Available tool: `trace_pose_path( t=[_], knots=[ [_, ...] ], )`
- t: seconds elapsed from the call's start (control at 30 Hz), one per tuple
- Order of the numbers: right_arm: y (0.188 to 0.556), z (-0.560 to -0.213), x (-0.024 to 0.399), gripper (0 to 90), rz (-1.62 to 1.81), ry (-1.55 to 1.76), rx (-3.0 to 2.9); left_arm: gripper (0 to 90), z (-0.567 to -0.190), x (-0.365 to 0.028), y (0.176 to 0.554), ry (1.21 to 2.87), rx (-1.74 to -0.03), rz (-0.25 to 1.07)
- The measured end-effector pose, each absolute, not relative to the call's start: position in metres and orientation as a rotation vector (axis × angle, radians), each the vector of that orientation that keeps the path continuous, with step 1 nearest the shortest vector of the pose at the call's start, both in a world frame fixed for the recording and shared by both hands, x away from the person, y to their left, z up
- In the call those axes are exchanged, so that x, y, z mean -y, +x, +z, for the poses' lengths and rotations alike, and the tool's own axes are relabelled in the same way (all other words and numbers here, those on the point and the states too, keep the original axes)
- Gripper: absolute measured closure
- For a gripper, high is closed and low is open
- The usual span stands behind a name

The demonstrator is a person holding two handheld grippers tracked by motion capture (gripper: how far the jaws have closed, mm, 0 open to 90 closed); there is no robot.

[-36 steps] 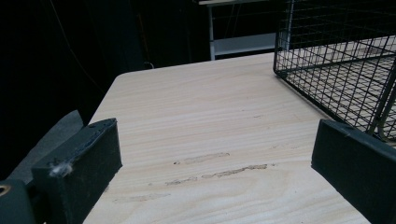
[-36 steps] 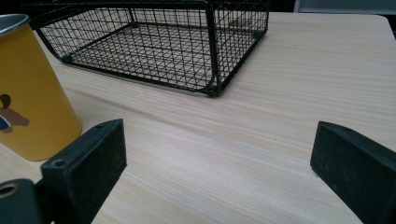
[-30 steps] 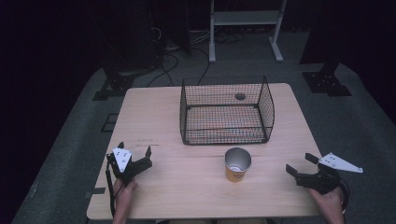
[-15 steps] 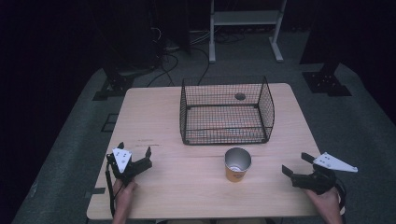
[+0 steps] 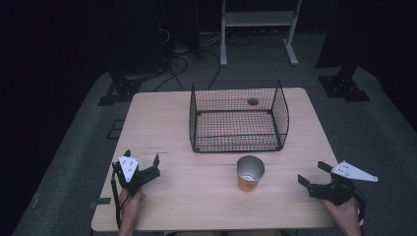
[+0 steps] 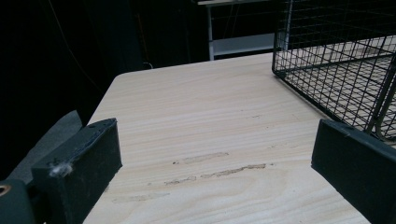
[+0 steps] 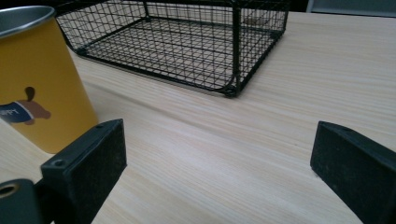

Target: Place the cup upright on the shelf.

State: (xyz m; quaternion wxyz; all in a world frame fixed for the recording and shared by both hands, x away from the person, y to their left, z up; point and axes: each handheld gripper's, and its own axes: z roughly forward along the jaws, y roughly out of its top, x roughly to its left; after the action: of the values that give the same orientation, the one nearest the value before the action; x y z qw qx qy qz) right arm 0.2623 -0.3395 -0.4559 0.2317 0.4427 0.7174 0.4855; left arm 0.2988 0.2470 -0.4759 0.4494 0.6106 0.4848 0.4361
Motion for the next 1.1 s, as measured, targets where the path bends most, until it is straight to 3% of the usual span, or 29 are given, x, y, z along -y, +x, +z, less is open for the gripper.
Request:
trace_pose_path(
  t=[1.1],
  knots=[
    [0.265,-0.446,0.286,3.0,1.343,0.995,-2.206,0.8,-0.476,-0.246,0.298,1.512,-1.198,1.085]
  ],
)
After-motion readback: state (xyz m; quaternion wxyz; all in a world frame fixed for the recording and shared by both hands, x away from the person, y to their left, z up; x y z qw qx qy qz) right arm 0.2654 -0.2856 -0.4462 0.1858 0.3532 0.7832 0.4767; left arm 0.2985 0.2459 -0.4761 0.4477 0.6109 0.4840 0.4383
